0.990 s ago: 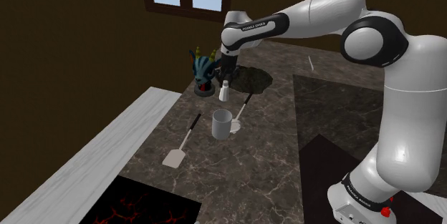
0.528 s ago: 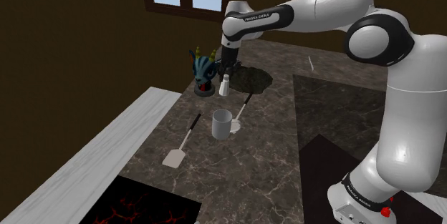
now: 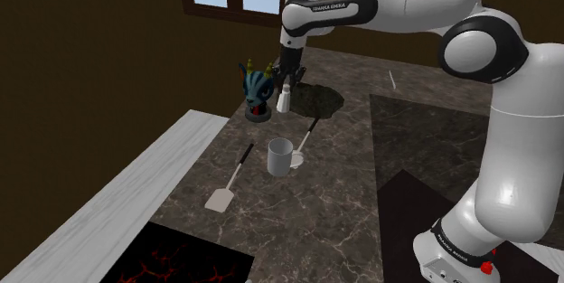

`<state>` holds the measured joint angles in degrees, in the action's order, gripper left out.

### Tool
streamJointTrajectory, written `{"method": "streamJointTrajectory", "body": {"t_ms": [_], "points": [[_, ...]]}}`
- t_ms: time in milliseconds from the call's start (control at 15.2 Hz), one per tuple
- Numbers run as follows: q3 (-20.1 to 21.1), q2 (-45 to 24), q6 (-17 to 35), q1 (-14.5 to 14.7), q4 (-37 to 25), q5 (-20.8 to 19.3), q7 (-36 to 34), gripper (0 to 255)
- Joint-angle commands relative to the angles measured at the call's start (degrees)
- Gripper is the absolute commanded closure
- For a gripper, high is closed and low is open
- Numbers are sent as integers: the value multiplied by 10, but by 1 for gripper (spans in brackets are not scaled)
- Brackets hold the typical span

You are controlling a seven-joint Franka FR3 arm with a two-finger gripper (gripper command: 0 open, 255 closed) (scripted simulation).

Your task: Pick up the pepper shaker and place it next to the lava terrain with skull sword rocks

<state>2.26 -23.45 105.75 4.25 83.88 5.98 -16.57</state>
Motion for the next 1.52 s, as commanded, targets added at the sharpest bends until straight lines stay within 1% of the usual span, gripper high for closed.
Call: {"method": "streamJointTrajectory", "body": {"t_ms": [0, 528, 1056, 1122, 1254, 1452], "points": [[0, 2, -13, 0, -11, 0, -1, 255], [0, 3, -74, 0, -71, -2, -7, 255], [0, -7, -140, -1, -147, -3, -14, 255], [0, -7, -142, -1, -149, -3, -14, 255], [5, 38, -117, 10, -81, -2, -28, 255], [14, 97, -88, 27, 4, -1, -51, 255]]}}
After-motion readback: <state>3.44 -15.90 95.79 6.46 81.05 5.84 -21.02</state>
